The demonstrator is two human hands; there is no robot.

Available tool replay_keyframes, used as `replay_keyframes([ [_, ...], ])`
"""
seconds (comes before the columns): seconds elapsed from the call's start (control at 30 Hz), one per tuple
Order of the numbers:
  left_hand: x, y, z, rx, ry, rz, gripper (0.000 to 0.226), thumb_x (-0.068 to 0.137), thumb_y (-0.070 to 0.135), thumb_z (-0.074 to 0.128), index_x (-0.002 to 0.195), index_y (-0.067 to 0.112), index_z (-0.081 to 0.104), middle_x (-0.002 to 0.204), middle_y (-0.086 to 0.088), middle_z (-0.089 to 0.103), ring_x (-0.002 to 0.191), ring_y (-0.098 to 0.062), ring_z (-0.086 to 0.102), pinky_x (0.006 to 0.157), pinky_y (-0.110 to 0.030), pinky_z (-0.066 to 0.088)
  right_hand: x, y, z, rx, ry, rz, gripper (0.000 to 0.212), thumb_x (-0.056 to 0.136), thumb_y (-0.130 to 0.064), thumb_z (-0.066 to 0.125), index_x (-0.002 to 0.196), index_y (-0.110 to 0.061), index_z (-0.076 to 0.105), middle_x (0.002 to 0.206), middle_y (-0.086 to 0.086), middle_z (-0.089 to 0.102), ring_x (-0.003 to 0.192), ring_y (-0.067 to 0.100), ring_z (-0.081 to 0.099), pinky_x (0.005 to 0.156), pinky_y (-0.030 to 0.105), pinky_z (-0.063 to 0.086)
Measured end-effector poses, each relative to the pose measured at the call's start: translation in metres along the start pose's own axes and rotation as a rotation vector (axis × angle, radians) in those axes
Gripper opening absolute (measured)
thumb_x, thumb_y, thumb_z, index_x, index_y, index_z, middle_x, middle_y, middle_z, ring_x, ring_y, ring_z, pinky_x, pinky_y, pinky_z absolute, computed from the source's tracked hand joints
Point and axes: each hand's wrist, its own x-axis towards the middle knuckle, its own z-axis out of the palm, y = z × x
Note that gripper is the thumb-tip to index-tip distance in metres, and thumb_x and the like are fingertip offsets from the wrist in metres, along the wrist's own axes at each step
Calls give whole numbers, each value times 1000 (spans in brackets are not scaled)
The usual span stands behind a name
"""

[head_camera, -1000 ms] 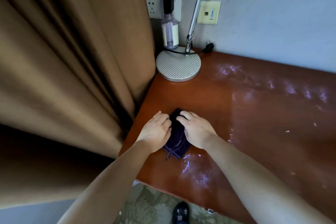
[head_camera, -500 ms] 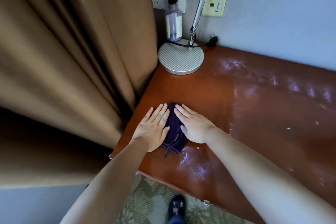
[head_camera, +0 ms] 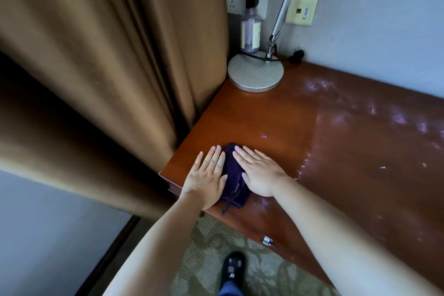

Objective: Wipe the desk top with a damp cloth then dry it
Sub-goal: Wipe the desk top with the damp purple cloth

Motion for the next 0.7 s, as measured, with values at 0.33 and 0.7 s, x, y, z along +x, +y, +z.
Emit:
replay_keyframes([
  [0.33, 12, -14, -3, 52, -16, -2, 73, 78, 46, -30, 143, 14, -25, 150, -2, -31, 136, -14, -32, 114, -41, -20, 19, 4, -7, -59, -14, 3, 60, 102, -24, 22, 152, -16, -11, 158, -4, -21, 146, 10, -15, 119, 32, -8],
  [0.7, 30, -38, -9, 137, -61, 32, 79, 73, 45, -33, 145, 13, -26, 150, -3, -32, 139, -15, -30, 117, -42, -16, 35, 4, -10, -36, 18, 19, 57, 105, -29, 18, 152, -15, -12, 158, -3, -21, 146, 10, -15, 119, 31, -9],
])
